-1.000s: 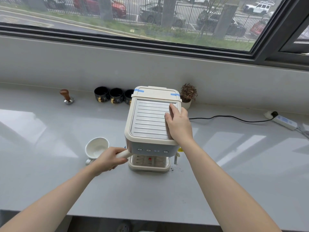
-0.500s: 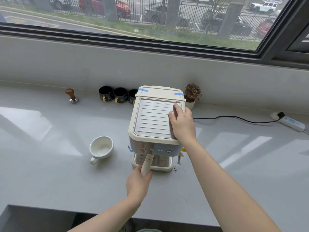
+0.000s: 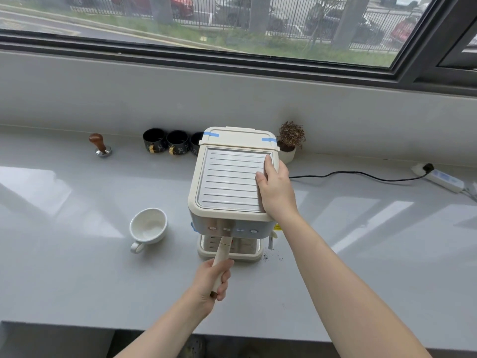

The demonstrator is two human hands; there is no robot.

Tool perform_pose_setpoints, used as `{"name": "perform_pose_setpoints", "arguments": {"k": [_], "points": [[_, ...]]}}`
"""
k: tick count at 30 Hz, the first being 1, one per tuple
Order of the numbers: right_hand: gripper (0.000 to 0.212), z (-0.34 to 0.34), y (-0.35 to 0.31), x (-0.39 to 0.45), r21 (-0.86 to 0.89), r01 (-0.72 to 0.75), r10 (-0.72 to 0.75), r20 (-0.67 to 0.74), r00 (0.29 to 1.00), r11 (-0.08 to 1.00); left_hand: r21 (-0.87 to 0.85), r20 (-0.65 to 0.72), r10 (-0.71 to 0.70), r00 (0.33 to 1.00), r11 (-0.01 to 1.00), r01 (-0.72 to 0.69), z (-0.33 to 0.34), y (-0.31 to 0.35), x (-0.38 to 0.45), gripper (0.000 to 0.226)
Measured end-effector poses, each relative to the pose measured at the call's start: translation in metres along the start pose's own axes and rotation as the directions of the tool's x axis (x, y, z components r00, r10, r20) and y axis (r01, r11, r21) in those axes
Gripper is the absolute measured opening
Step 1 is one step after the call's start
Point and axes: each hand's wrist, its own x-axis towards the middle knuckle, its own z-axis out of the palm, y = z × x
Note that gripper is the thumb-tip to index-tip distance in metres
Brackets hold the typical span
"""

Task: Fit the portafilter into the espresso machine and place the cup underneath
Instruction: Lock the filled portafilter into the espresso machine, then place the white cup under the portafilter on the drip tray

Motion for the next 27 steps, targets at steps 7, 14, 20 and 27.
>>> {"name": "perform_pose_setpoints", "arguments": {"k": [7,14,20,27], "points": [[0.054,0.002,0.002,0.001,-0.023,-0.005,0.005,-0.003,1.0,1.0,-0.116,-0.173,-0.014,0.985,0.993,-0.006,0.038,-0.018,0.005,0.019],[0.053,-0.001,0.006,0.002,-0.006,-0.008,0.008,-0.001,1.0,1.0,0.055,-0.157,0.034,0.987,0.998,-0.025,0.038,-0.014,0.0,0.018],[0.048,-0.004,0.004,0.0,-0.003,0.021,-0.021,-0.012,1.0,1.0,0.363,-0.04,0.071,0.997,0.93,-0.052,0.01,0.007,-0.013,0.025],[0.049,-0.005,-0.001,-0.002,0.0,0.016,-0.016,-0.005,1.0,1.0,0.315,-0.641,0.345,0.686,0.933,-0.175,-0.14,0.059,0.014,0.017]]}}
